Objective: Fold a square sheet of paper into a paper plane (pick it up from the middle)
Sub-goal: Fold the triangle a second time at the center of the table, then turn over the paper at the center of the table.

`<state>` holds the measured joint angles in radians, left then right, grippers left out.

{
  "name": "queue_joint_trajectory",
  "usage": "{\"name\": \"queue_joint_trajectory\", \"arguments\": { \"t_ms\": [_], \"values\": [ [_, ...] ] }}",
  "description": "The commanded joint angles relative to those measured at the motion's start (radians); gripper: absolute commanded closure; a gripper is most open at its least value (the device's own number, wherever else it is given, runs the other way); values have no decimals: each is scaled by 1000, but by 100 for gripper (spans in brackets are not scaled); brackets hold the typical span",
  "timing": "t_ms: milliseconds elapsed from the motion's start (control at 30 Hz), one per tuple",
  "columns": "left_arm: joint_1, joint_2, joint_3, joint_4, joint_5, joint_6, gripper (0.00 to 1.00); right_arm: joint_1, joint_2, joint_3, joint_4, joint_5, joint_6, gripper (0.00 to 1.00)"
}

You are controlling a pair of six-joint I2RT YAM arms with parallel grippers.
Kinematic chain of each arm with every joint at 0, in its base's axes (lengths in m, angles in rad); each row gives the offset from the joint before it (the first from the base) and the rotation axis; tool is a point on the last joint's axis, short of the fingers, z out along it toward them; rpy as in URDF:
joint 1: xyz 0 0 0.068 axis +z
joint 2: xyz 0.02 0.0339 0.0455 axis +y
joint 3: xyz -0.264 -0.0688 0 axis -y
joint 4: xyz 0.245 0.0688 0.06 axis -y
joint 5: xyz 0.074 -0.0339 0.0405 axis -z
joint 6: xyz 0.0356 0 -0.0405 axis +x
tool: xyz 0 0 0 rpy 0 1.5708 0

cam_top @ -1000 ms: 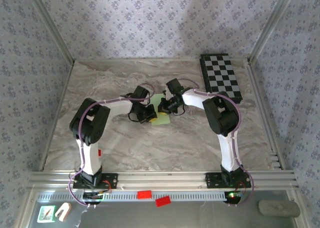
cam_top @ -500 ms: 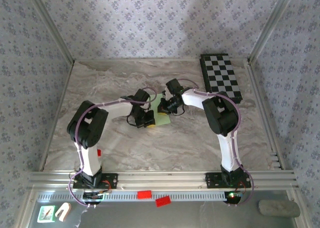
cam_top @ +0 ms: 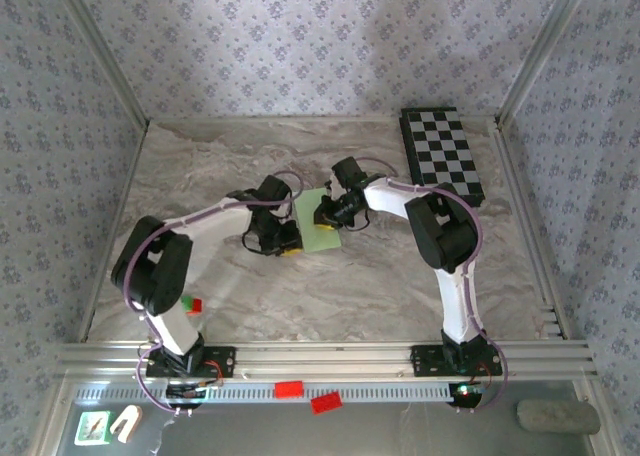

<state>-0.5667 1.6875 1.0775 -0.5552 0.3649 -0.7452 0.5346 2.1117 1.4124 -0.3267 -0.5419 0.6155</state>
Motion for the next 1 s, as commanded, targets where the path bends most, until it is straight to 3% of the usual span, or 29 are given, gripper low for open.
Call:
{"name": "queue_joint_trajectory", "arguments": {
  "t_ms": [0, 267, 500, 733, 967],
  "values": [
    [32, -60, 40, 58, -28, -34, 77, -3, -98, -2, -14, 1, 31, 80],
    [52, -27, 82, 264, 57, -107, 71, -22, -212, -117, 51, 68, 129, 64],
    [8, 58, 122, 331, 106, -116, 74, -42, -242, -211, 123, 108, 223, 63],
    [-18, 156, 178, 302, 46, -86, 74, -55, -225, -249, 142, 120, 269, 55],
    [3, 212, 169, 280, -26, -104, 79, -60, -226, -254, 141, 124, 281, 55]
  ]
}}
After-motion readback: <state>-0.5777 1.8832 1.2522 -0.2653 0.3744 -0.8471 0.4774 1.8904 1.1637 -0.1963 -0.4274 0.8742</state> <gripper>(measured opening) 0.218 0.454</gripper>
